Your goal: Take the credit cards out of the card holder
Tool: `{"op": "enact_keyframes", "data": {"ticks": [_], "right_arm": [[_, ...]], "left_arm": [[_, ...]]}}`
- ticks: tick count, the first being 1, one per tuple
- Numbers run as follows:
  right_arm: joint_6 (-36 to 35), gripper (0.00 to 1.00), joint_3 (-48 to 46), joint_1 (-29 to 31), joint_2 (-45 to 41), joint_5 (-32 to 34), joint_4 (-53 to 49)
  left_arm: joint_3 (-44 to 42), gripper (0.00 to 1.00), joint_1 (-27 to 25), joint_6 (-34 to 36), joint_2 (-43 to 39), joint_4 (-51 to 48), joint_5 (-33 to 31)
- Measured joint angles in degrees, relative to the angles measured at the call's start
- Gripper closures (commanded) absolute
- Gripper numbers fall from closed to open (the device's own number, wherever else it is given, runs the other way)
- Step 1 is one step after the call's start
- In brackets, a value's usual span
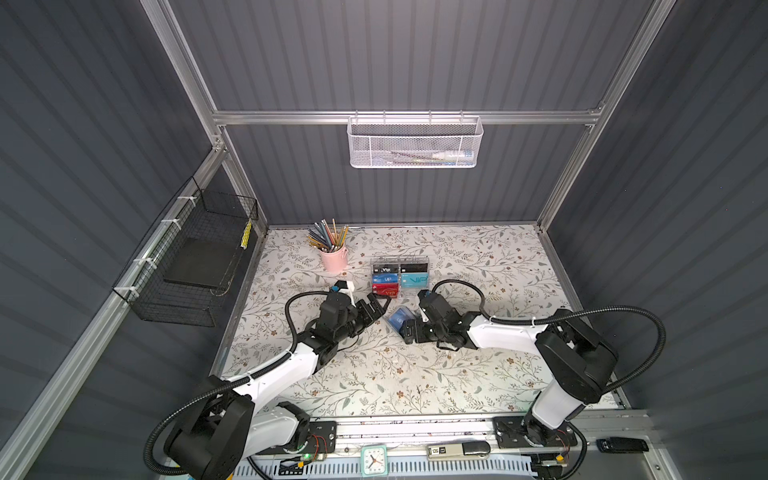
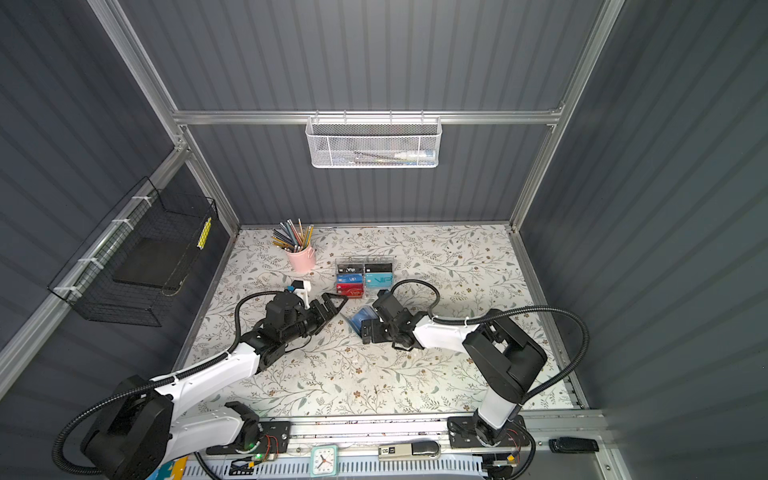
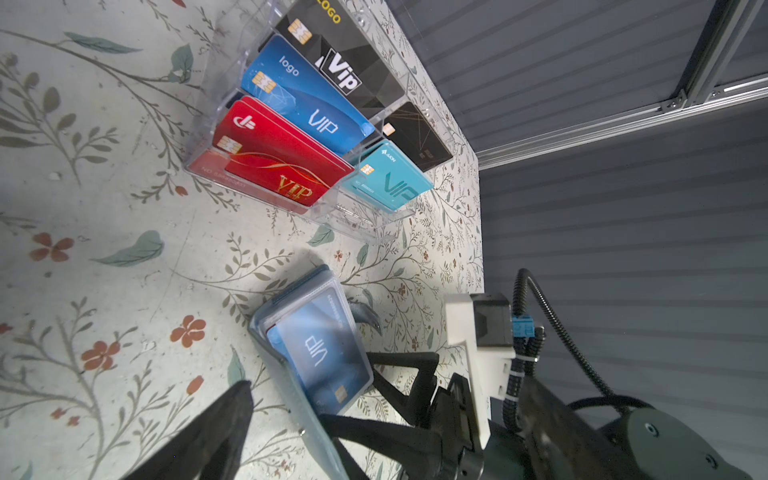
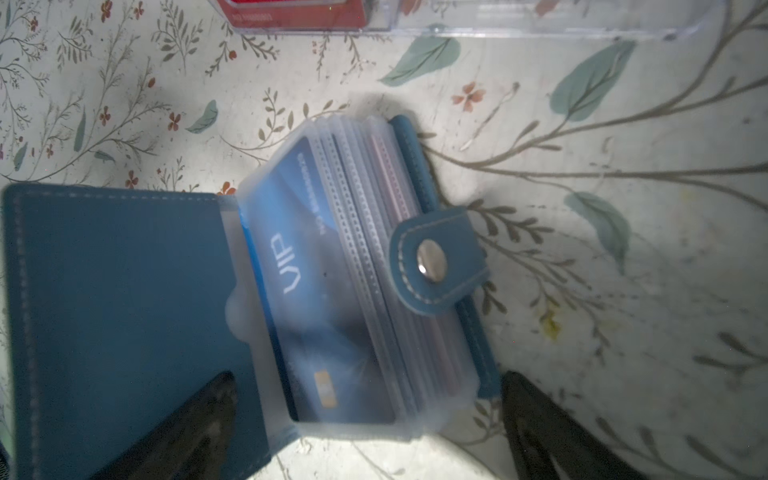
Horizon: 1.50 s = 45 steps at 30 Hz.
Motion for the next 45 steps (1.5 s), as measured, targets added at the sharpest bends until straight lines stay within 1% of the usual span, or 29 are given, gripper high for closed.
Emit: {"op": "enact_keyframes", "data": {"ticks": [4,8,14,18,23,28,36,42,45], "right_arm": [[2.16,0.01,-0.48,1.88,0.04,1.29,1.51],[4.96,0.01,-0.42,4.28,0.68,4.28,2.56],[10.29,0.01,1.70,6.36,3.30,7.02,4.98],[13.66,0.01,2.84,6.75,4.59,7.26,6.45],[15.56,0.01,3.06,6.80,4.83,7.43,7.26],[14.32,0.01,2.23,6.82,3.04,8.15,5.40],[8.22,0.01,2.01,4.85,-2.73,10.91,0.35],[4.11,0.01,2.23,1.40,-2.71,11.96,-2.21],[2.03,0.01,4.07,0.28,-0.74,12.15,-3.52]], "left_arm": [[-0.13,0.00,0.00,0.00,-1.01,-0.28,-0.02],[-0.22,0.00,0.00,0.37,-2.64,-1.33,-0.28],[-0.59,0.00,0.94,1.07,-5.22,-2.97,-0.46],[-1.11,0.00,3.02,1.29,-6.03,-3.32,0.15],[-3.43,0.00,6.43,1.16,-6.25,-3.17,2.34],[-4.00,0.00,7.17,0.98,-6.23,-3.06,3.63],[-5.16,0.00,7.17,0.35,-4.44,-0.02,5.01],[-5.29,0.00,7.15,0.35,-4.17,0.50,5.62],[-5.29,0.00,7.15,0.37,-4.20,0.46,5.66]]}}
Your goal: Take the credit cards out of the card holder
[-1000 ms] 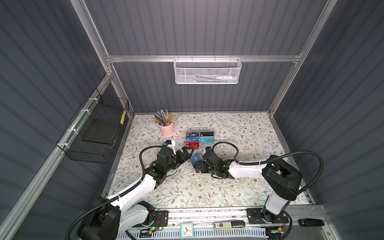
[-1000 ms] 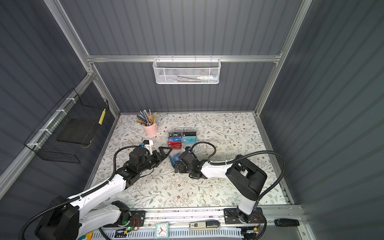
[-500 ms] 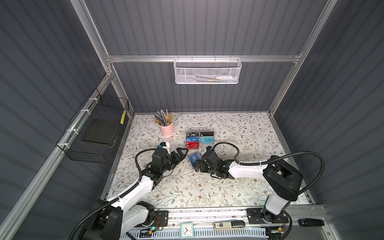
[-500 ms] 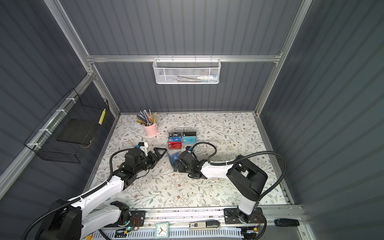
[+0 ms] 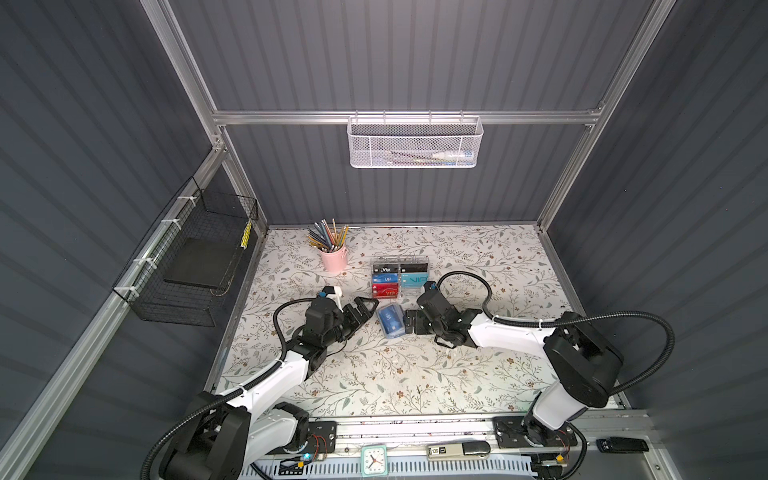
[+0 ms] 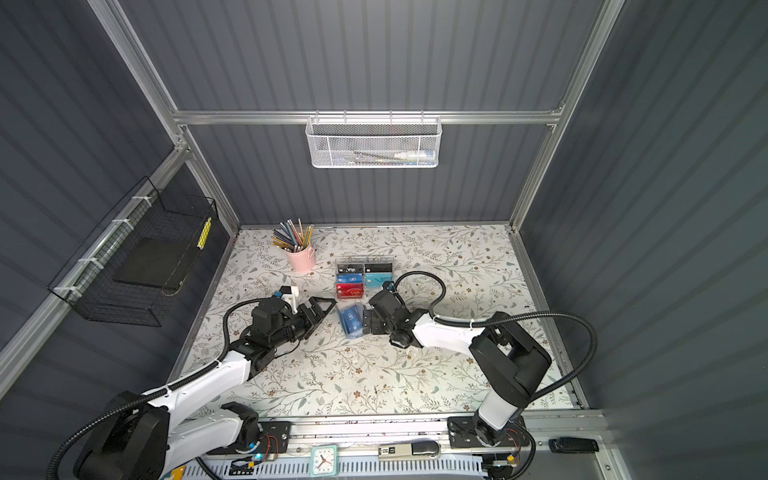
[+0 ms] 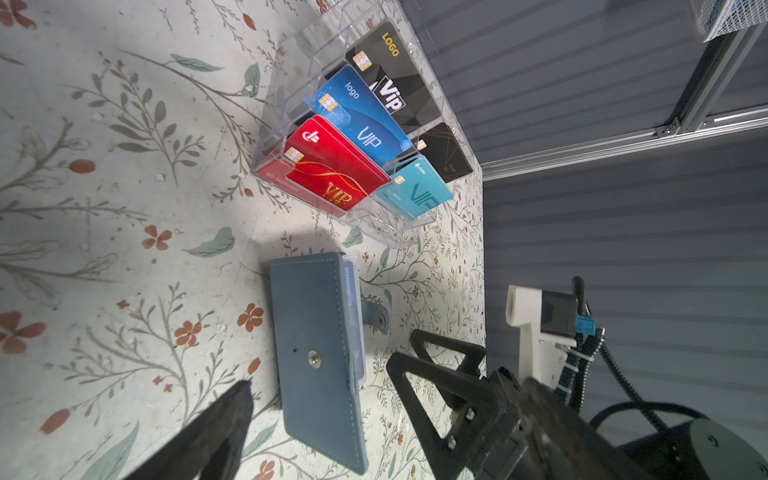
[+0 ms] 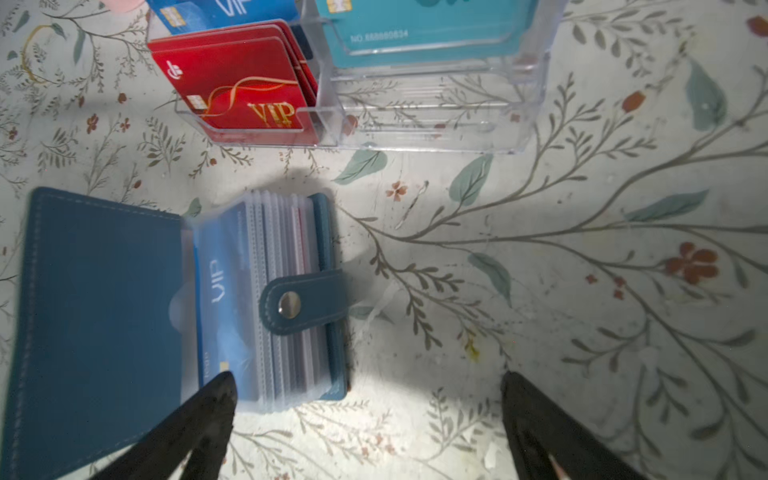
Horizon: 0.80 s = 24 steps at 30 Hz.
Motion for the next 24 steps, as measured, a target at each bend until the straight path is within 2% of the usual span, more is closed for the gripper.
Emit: {"op": "enact_keyframes", "data": {"ticks": [10,16,24], "right_arm": [[-4.72,0.03,7.98,-0.24,6.99,1.16,-1.90],[-5.73,0.20,8.37,-0.24,8.79,1.99,-1.90],[-5.95,0.44,8.24,-0.24,9.05,2.43,-1.16]], "left_arm": [[0.04,0.00,0.02,0.02,-1.16,-0.74,1.01],[2.56,0.00,0.02,-0.52,-1.29,-1.33,2.97],[5.22,0.00,0.00,-2.84,3.39,2.97,5.81]]}}
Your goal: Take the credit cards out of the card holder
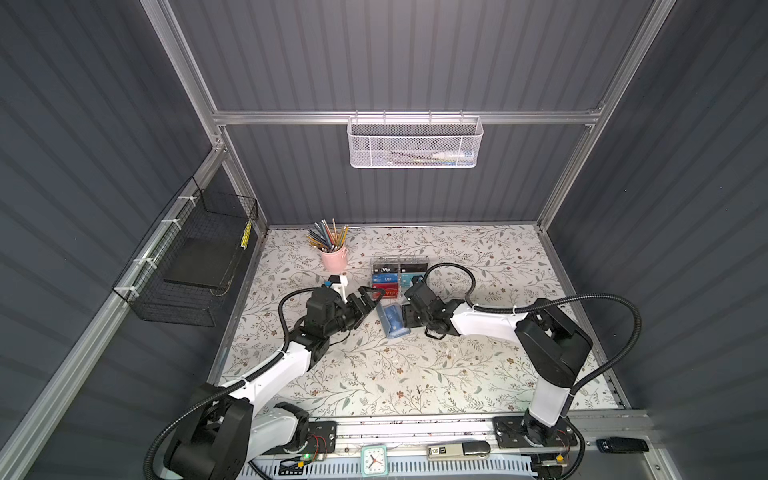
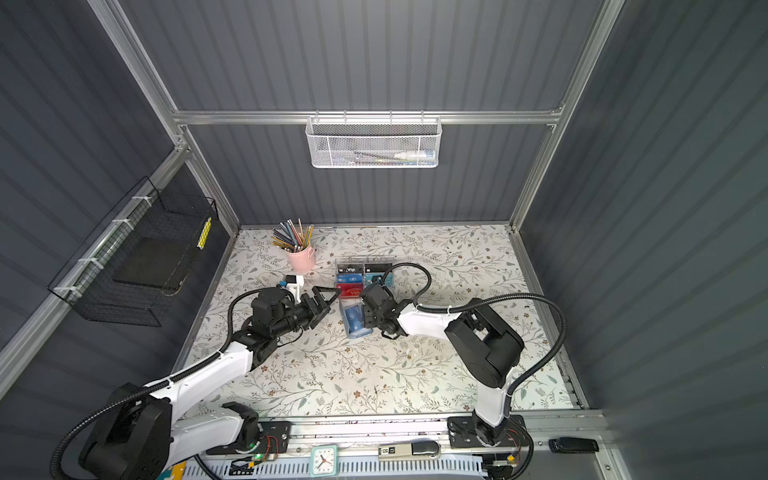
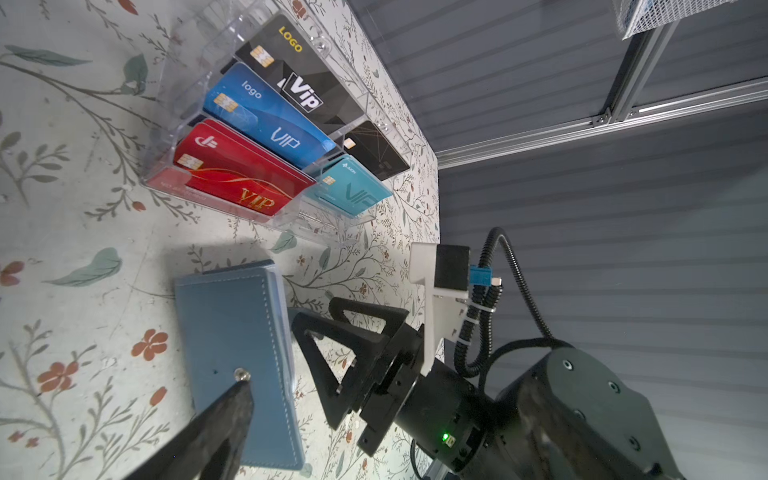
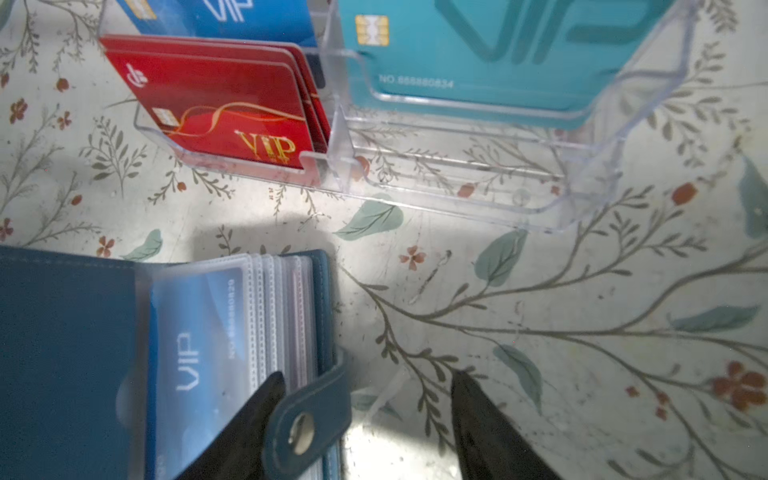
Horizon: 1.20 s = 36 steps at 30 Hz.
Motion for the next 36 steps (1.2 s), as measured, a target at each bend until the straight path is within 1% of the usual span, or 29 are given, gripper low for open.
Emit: {"op": "enact_keyframes", "data": {"ticks": [2,8,9,12,15,19,22,30,36], "right_arm": [[-0.13,0.47,0.00,0.00,0.00,0.02,0.15],[-0.61,0.68,0.00,-0.04,0.07,-0.13,0.37],[-0.66,0.73,0.00,-0.04,0.11,-0.20,0.48],[-0.83,0.91,0.02,-0.11,0.50,-0.31,0.70],[-0.66,1.00,0.04,-0.11,1.07,-0.28,0.96],[-0.52,1.00,-0.13,-0.26,0.90,-0.09,0.98],[-0.52,1.00,-1.60,-0.24,-0.94,0.68,0.87],[-0.83,1.00,-5.29,-0.26,-10.21,4.15,-1.18],[-0.92,1.00,-6.43,-0.24,-10.99,4.50,-1.18]], "left_arm": [[0.00,0.00,0.00,-0.24,0.50,0.35,0.17],[0.00,0.00,0.00,-0.70,0.59,1.03,0.17],[0.00,0.00,0.00,-0.76,0.59,1.05,0.20],[0.02,0.00,0.00,-0.87,0.59,1.07,0.42],[0.46,0.00,-0.11,-1.20,0.79,1.18,0.66],[2.45,0.00,-1.14,-1.38,2.49,1.53,0.76],[4.17,0.00,-2.60,-1.53,4.31,2.14,0.76],[7.21,0.00,-5.75,-3.65,10.88,6.43,0.59],[7.74,0.00,-6.60,-6.54,17.03,10.32,0.35]]}}
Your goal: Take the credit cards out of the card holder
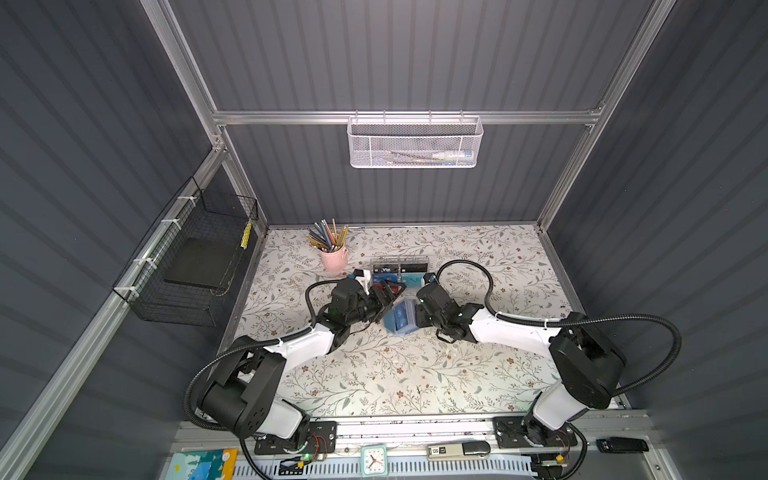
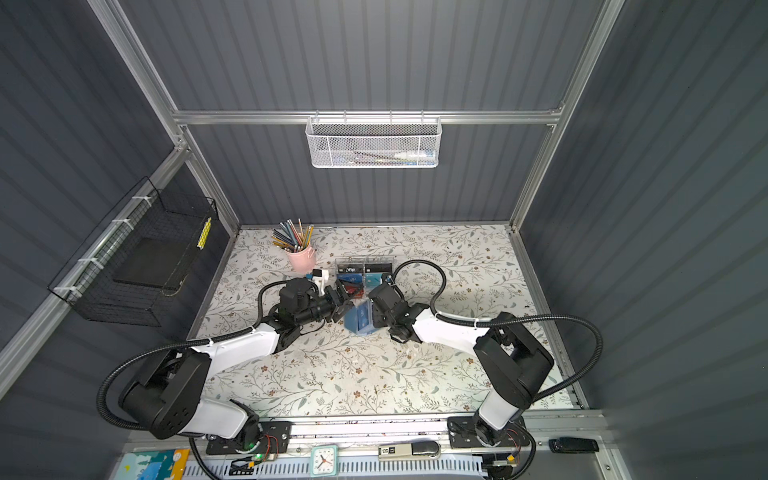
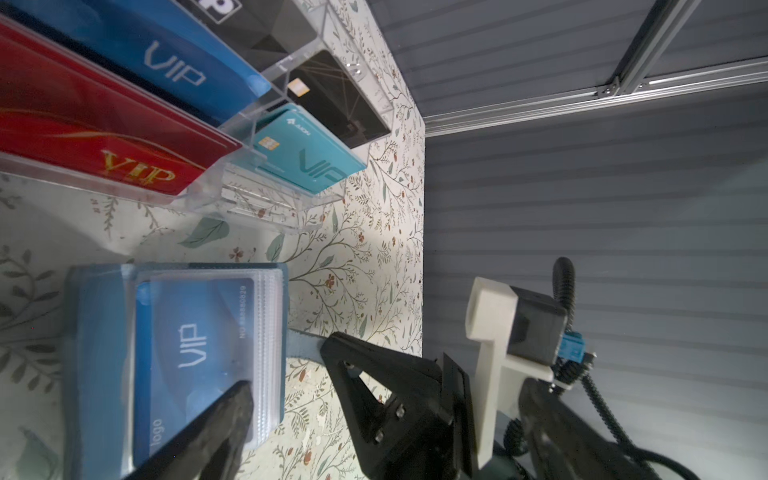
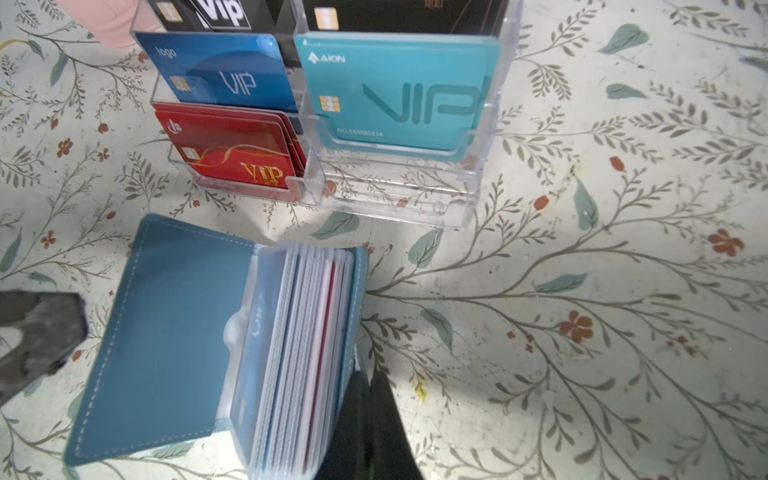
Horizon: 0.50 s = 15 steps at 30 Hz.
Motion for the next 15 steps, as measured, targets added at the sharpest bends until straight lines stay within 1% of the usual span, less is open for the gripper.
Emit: {"op": "enact_keyframes", "data": {"ticks": [6,15], "right_arm": [[0.02,1.00,-1.29,-0.02,0.00,-0.02,0.02],[0.22,1.00,-2.78,-0.35,0.00,-0.72,1.42]], "left_arm": [[-0.63,0.00,-0.20,-1.68,2.89,3.43,-0.59],[-4.28,0.00,-0.20,-1.62,6.93,5.90,-1.27]]}}
